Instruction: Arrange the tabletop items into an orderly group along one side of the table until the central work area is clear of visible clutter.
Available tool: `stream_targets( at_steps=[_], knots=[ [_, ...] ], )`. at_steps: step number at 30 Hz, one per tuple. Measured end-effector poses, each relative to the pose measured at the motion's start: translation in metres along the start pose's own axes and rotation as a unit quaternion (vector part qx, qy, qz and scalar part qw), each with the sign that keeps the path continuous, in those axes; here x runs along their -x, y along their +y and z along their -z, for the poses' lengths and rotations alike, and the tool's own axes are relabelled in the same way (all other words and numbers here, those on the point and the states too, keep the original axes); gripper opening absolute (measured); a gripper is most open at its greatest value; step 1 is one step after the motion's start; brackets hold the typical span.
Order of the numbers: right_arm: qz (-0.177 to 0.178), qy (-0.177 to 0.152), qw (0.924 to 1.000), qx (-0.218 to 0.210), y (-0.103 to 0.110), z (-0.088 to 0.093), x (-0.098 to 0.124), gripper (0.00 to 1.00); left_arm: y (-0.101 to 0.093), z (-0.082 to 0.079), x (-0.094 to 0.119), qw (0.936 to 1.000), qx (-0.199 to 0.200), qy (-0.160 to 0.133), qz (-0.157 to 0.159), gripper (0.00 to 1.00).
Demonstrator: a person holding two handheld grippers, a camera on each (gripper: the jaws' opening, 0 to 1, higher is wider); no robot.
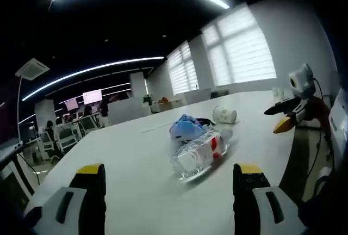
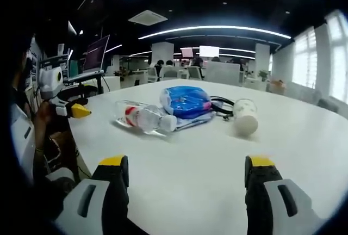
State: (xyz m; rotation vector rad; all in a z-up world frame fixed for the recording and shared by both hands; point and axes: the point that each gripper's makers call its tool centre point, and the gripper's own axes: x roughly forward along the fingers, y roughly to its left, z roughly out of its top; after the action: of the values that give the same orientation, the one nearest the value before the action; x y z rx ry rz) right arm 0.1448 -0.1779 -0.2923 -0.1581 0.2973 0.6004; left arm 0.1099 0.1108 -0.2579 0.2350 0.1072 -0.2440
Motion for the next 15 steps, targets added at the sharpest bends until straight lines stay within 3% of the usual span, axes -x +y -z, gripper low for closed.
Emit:
stream_targets(
  at_steps=[15],
  knots=[
    [-0.007,-0.007,0.9999,0.007,0.0063,-0.0062,-0.0040,0.85,-0.0043,-0.0006,-0.0034,0.9998,-0.015,-0.005,0.008,0.97]
  ],
)
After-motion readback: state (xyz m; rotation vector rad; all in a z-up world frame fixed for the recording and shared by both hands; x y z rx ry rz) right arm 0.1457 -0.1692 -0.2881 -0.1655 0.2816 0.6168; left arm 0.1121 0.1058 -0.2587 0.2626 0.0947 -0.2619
